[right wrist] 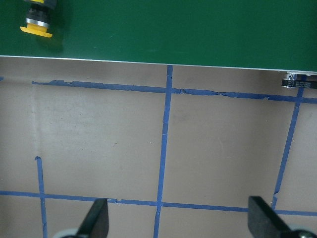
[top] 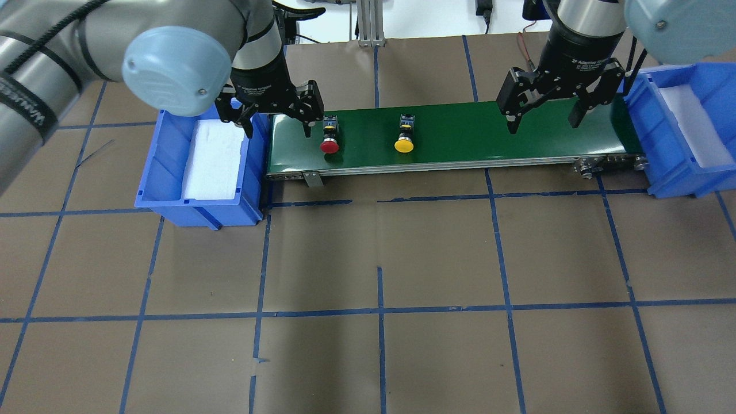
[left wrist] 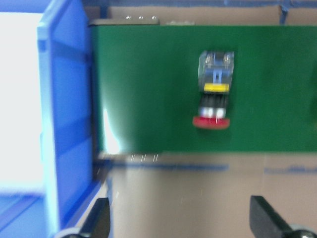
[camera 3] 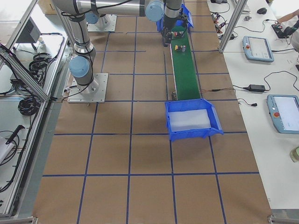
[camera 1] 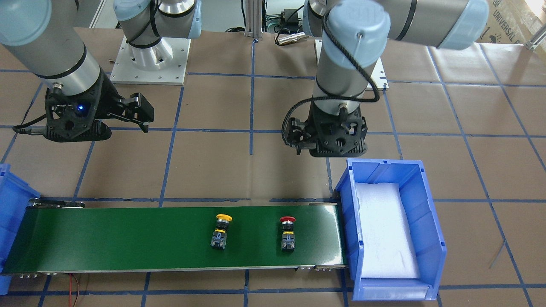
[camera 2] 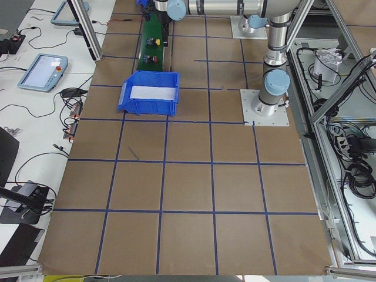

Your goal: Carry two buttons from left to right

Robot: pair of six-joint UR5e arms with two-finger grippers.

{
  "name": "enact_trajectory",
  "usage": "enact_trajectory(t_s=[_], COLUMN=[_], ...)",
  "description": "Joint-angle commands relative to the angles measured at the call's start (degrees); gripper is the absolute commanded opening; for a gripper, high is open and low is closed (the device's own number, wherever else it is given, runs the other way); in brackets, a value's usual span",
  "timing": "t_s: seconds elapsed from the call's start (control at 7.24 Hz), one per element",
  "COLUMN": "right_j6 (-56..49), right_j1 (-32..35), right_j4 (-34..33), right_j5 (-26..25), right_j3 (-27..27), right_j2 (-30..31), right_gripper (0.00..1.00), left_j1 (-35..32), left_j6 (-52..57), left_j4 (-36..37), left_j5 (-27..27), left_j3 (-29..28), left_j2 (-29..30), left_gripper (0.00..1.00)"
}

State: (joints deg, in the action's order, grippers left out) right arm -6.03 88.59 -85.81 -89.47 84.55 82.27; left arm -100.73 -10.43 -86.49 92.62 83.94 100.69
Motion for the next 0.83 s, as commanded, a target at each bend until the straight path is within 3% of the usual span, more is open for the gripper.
enact_trajectory(t_s=[0.0,0.69], right_j6=[-0.1,-0.7], right_j1=[-0.2,-1.1], right_j4=[-0.1,-0.3], right_j5=[0.0,0.0], right_j3=[0.0,0.0], right_j2=[0.0,0.0], right_gripper=[1.0,1.0], left_j1=[0.6,3.7], left_j6=[0.2,7.5], left_j4=[-1.2,2.1], left_j5=[-0.3,0.0], left_j3=[5.5,8.9], left_j2=[-5.9,-8.8], left_gripper=[1.0,1.0])
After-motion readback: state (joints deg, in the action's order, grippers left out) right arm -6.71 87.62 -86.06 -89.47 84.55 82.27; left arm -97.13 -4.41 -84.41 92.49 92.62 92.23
